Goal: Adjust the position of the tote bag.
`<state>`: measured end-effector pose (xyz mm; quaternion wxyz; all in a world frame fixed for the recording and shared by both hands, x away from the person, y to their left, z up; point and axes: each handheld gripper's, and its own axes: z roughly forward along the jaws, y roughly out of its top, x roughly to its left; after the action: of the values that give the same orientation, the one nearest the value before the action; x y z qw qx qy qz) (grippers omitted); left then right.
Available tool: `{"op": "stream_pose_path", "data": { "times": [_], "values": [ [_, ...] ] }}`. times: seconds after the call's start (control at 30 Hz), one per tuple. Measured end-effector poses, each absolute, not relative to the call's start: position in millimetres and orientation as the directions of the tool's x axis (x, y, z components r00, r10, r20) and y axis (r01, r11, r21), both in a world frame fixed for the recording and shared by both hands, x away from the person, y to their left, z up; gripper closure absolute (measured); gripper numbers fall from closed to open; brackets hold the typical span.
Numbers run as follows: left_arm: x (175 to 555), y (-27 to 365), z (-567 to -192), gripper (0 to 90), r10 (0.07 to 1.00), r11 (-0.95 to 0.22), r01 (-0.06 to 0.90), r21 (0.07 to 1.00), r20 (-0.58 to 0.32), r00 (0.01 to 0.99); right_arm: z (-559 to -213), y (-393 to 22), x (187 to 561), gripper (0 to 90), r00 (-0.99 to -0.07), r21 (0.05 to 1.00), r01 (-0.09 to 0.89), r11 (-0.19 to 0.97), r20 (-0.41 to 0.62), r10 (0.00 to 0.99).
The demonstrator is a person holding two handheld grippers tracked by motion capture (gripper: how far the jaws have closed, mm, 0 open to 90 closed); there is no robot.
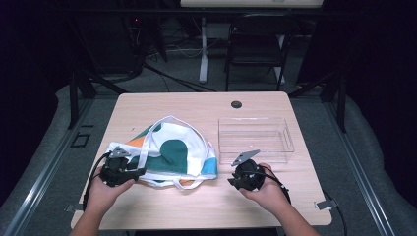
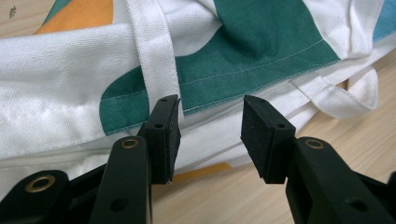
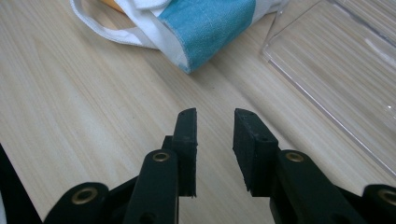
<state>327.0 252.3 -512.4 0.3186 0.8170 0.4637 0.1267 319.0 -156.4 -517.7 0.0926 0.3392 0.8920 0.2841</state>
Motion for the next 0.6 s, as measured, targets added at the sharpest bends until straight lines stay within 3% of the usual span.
{"op": "stream_pose_path", "data": {
  "times": [0.6],
  "values": [
    [328.7, 250.6, -510.5, 55.0, 0.848, -0.371, 0.654, 0.659, -0.047, 0.528, -513.0, -165.2, 314.5, 62.2, -0.718, 0.625, 0.554, 0.55, 0.024, 0.696]
  ]
}}
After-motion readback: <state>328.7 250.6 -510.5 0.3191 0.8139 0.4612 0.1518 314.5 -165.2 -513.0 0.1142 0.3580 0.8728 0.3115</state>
